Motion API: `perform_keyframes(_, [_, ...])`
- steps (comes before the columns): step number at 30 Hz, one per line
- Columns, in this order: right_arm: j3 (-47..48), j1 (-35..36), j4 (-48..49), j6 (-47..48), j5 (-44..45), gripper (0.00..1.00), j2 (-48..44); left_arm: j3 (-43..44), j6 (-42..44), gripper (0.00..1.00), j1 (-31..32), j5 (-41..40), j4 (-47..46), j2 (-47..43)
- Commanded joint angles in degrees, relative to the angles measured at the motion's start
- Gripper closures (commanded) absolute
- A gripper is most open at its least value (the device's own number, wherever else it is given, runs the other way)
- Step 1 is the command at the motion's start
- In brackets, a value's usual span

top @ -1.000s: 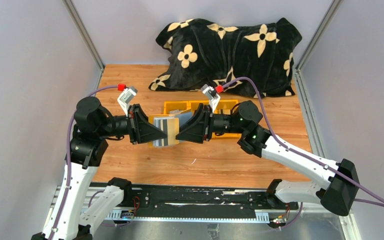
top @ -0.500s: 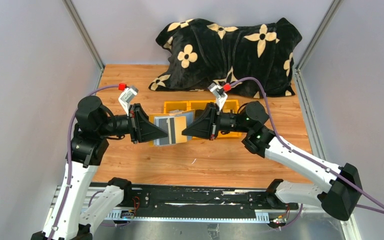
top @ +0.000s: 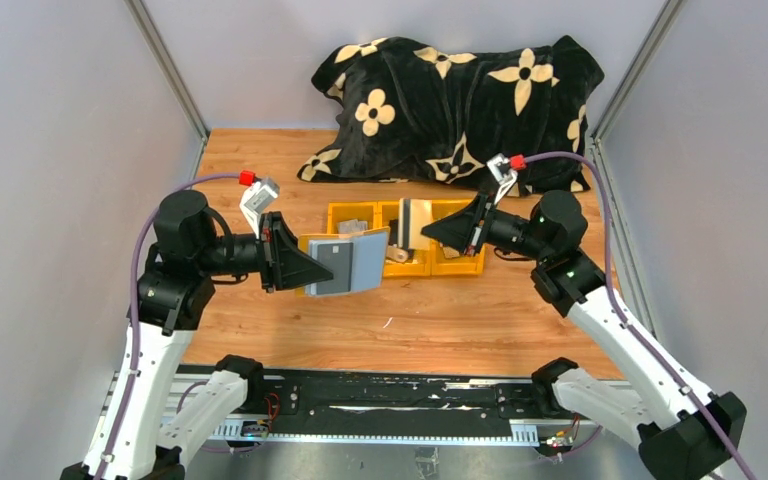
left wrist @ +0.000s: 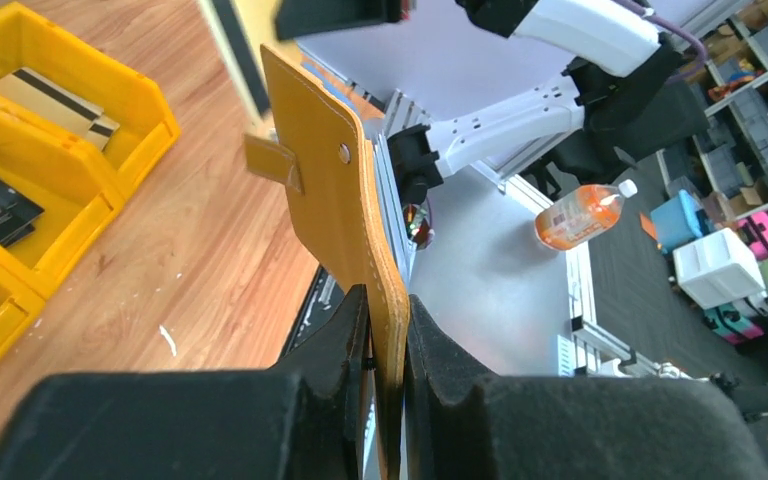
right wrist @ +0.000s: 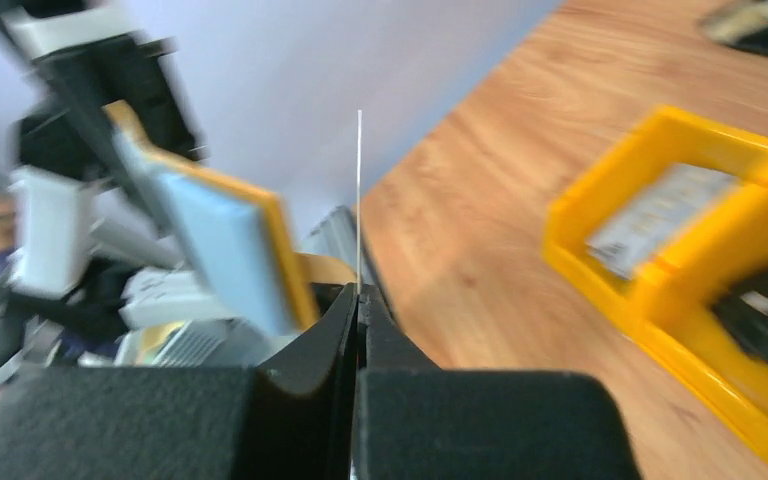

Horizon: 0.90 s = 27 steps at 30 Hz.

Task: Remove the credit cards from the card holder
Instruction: Remove the credit card from the card holder, then place the credit card in the storage box.

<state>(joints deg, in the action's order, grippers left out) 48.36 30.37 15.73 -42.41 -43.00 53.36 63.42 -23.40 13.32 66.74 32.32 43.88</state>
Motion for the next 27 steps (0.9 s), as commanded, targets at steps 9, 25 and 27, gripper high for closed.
perform_keyframes(9, [1.03,-14.30,-36.28,17.65,26.73,1.00,7.85,1.71,20.97,1.00,0.39,-5.80,17.15,1.71])
perform_keyframes(25, [14.01,-14.45,-31.17,20.88,27.38,0.96,38.97,0.27,22.88,1.00,0.39,-3.20,17.26,-0.74])
perform_keyframes(27, [15.10,-14.42,-32.63,20.68,29.31,0.83,39.15,-0.09,22.87,1.00,0.38,-3.15,17.21,-0.94])
